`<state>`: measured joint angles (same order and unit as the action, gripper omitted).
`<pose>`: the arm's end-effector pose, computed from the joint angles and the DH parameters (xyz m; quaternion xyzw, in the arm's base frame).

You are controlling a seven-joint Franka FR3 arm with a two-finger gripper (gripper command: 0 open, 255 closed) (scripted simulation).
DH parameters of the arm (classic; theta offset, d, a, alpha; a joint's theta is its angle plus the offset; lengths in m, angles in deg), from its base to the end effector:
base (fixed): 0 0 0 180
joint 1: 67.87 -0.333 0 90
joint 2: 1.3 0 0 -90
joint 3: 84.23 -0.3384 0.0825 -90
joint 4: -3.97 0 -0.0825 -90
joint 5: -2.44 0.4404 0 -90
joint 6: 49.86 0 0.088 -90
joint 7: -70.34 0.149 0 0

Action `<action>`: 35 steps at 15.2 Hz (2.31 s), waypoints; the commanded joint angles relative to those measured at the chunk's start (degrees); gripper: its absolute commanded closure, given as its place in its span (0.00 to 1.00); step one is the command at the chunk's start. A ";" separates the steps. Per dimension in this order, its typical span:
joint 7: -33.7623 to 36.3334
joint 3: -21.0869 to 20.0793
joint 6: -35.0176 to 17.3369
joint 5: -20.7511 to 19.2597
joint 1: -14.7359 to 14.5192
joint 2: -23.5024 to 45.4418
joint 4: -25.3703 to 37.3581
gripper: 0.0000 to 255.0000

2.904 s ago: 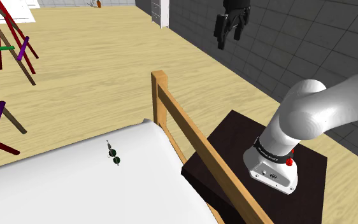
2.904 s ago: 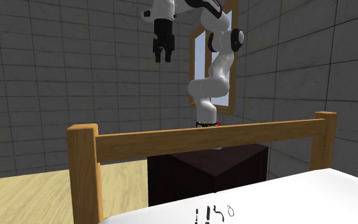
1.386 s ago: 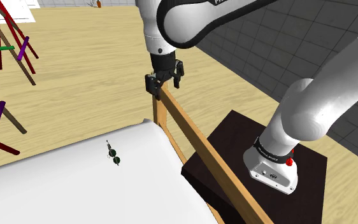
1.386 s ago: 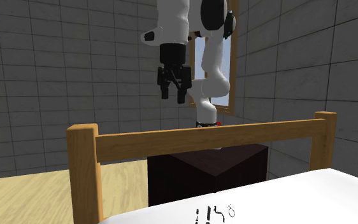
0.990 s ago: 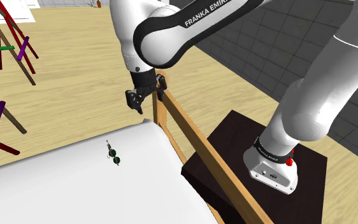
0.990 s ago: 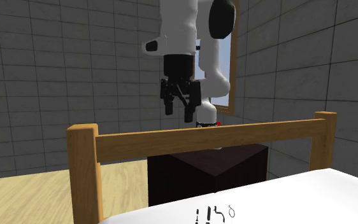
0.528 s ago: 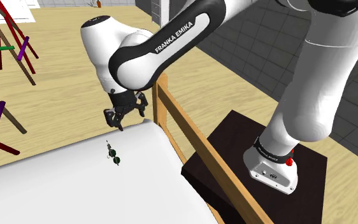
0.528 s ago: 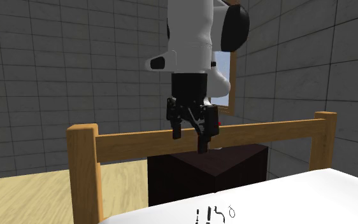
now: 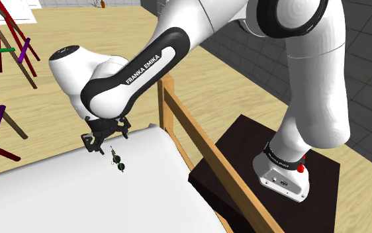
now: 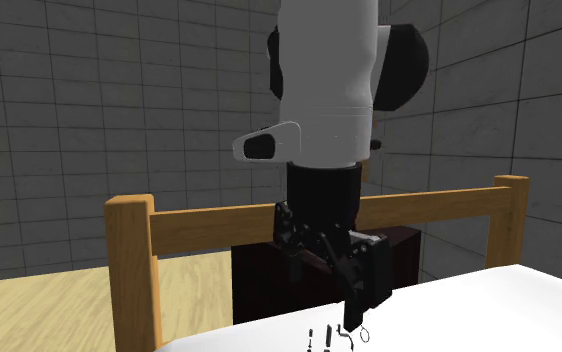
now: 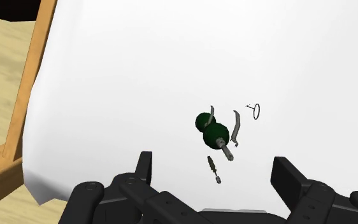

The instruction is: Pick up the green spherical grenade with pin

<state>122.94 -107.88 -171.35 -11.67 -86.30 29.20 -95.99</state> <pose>0.5427 0.4440 0.2251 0.9978 -0.0416 -0.0367 0.0362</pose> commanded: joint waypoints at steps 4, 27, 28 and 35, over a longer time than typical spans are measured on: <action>1.05 0.76 -1.33 -1.32 -1.46 4.04 2.54 0.00; 0.77 0.43 -0.03 -0.83 -1.24 2.94 2.79 1.00; 0.66 0.30 0.51 -0.64 -1.16 2.50 2.92 1.00; -0.12 -0.53 4.46 0.69 -0.65 -0.36 4.20 1.00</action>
<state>122.90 -108.27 -167.47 -11.19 -87.02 29.34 -91.88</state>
